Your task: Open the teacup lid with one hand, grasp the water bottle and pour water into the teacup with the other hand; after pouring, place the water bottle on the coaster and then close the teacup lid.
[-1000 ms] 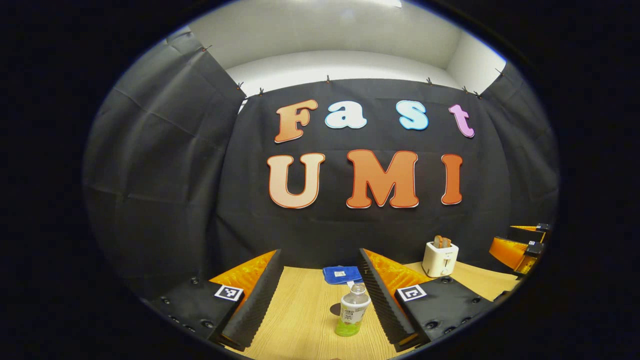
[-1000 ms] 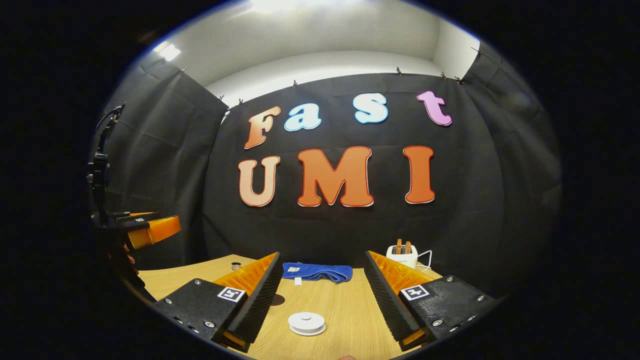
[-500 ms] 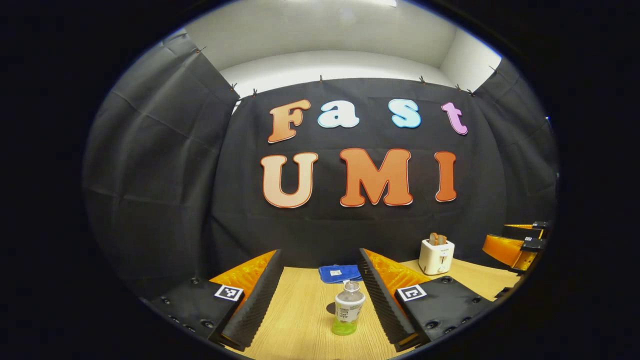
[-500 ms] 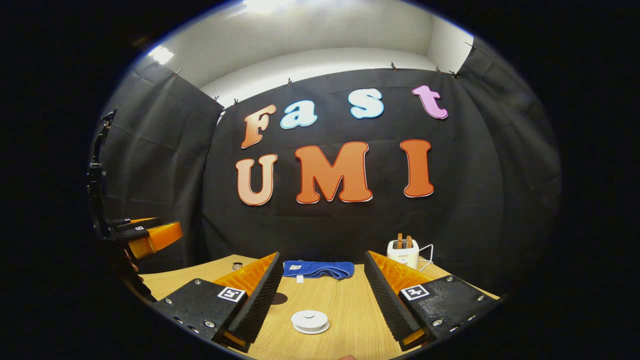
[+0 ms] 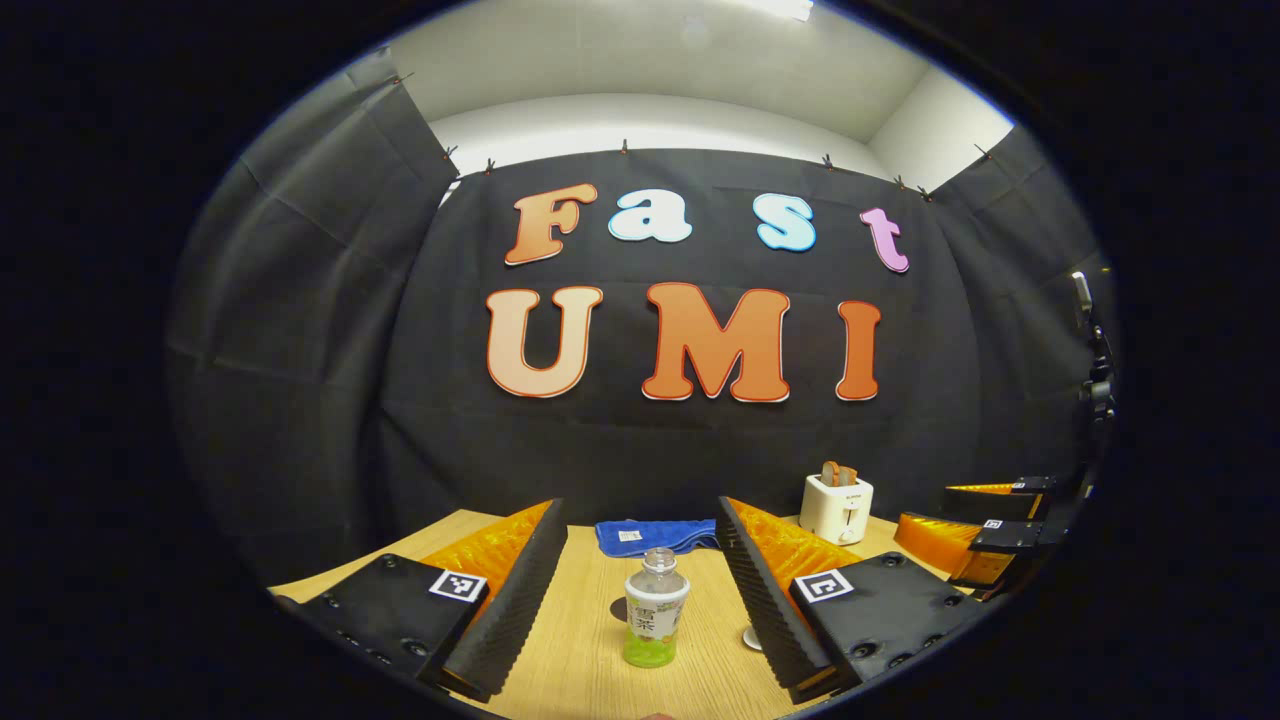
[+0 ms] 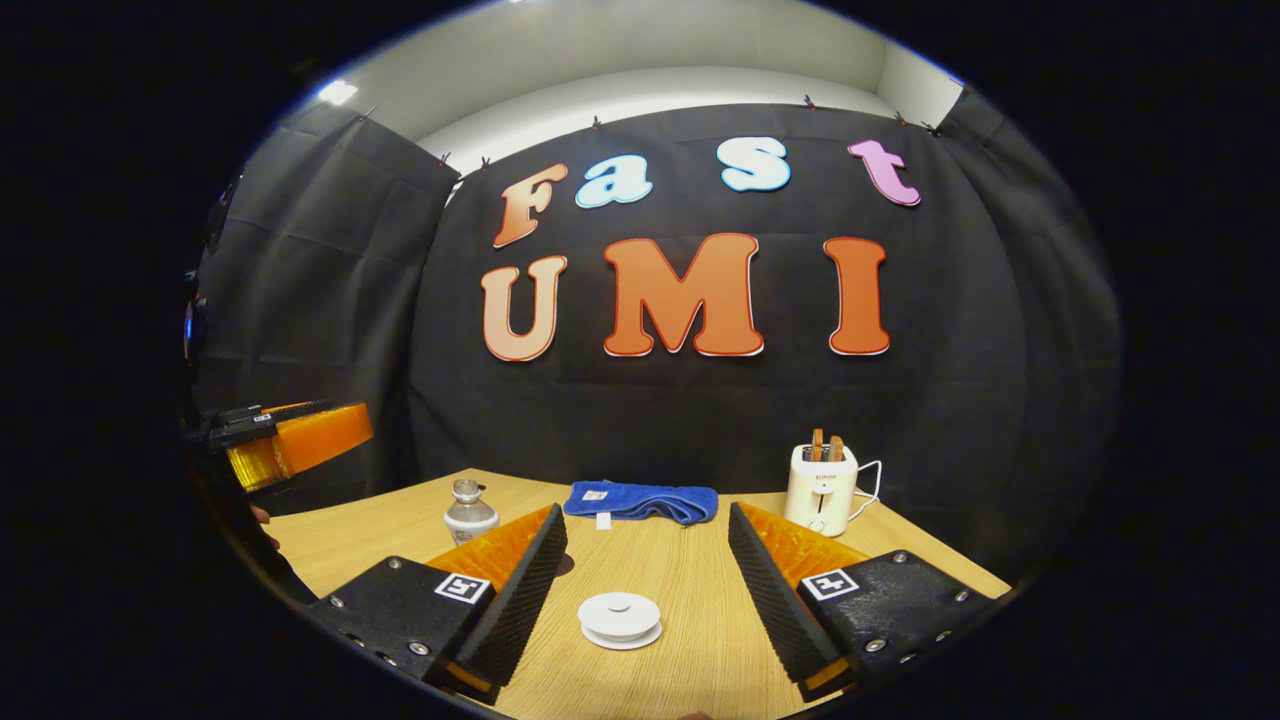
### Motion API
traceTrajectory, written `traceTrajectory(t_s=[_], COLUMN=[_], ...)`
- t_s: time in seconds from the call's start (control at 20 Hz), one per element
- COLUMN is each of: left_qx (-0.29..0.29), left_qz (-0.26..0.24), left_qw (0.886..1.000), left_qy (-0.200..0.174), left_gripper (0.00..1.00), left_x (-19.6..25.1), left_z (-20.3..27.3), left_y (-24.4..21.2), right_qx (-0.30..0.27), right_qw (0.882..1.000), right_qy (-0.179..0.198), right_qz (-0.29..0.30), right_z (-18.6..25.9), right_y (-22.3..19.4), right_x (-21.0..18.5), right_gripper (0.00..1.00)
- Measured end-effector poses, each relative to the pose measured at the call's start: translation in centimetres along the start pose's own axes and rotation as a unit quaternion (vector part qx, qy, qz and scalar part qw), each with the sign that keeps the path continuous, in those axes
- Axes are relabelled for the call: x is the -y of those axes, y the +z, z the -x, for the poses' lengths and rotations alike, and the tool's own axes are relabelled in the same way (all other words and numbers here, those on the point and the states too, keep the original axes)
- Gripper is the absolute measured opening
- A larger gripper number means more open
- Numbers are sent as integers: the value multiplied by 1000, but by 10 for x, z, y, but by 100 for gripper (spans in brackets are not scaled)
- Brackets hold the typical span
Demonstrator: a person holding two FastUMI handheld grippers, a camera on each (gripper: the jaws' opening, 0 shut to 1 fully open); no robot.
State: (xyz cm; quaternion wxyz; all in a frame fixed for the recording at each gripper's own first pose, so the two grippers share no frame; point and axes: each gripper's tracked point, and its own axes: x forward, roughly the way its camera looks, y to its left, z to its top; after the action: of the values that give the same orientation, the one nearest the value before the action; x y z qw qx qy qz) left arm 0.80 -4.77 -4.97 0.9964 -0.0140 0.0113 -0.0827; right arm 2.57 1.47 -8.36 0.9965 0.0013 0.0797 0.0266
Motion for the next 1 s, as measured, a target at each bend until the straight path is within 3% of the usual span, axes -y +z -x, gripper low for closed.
traceTrajectory(t_s=[0.25,0.5,0.75,1.0], left_qx=[-16,-44,-92,-113], left_qz=[-2,-7,-11,-16], left_qw=[1000,999,995,993], left_qy=[-11,-23,-29,-24], left_gripper=[96,96,96,96], left_x=[5,10,12,11], left_z=[-11,-29,-46,-60], left_y=[-38,-90,-149,-177], right_qx=[-45,-105,-132,-147], right_qw=[999,994,990,988], right_qy=[23,24,49,51], right_qz=[-7,5,1,12], right_z=[-24,-49,-62,-72], right_y=[-45,-100,-127,-146], right_x=[-8,-8,-21,-21], right_gripper=[100,87,81,80])
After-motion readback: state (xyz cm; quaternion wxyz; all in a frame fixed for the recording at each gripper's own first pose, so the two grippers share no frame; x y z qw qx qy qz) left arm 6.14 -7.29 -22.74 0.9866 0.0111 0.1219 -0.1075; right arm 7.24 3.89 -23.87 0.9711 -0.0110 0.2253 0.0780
